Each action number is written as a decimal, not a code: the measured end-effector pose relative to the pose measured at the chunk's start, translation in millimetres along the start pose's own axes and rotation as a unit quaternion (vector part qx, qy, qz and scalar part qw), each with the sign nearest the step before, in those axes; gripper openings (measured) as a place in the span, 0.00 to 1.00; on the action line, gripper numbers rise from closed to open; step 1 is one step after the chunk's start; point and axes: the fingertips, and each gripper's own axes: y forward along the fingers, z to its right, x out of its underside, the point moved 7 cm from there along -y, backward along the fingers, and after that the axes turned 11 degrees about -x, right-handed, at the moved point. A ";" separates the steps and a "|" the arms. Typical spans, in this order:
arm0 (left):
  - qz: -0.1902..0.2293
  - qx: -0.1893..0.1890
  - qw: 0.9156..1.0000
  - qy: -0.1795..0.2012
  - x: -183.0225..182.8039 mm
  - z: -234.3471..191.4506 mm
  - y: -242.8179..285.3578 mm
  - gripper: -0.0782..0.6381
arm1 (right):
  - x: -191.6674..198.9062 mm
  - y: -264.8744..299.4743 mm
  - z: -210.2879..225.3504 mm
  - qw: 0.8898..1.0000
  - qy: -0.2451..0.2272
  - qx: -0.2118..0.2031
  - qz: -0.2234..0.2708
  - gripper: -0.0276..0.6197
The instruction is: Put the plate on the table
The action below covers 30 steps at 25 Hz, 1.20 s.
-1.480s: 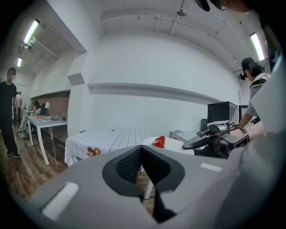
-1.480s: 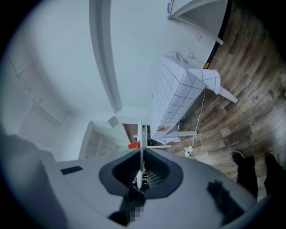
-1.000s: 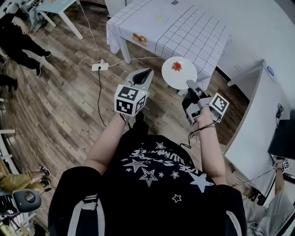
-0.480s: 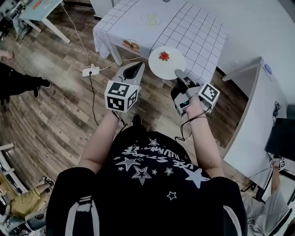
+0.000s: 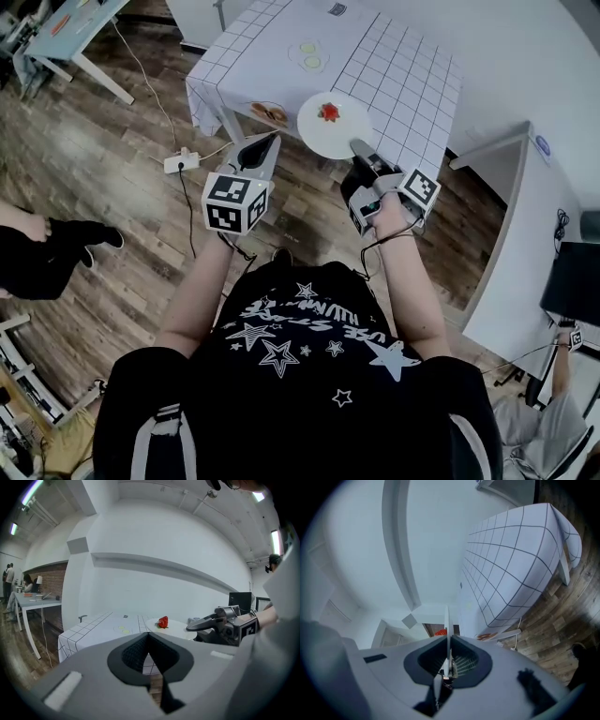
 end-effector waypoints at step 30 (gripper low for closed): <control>-0.014 -0.037 0.999 0.012 -58.8 -40.3 166.8 0.12 | -158.0 140.3 21.3 1.000 0.016 -0.013 -0.024 0.08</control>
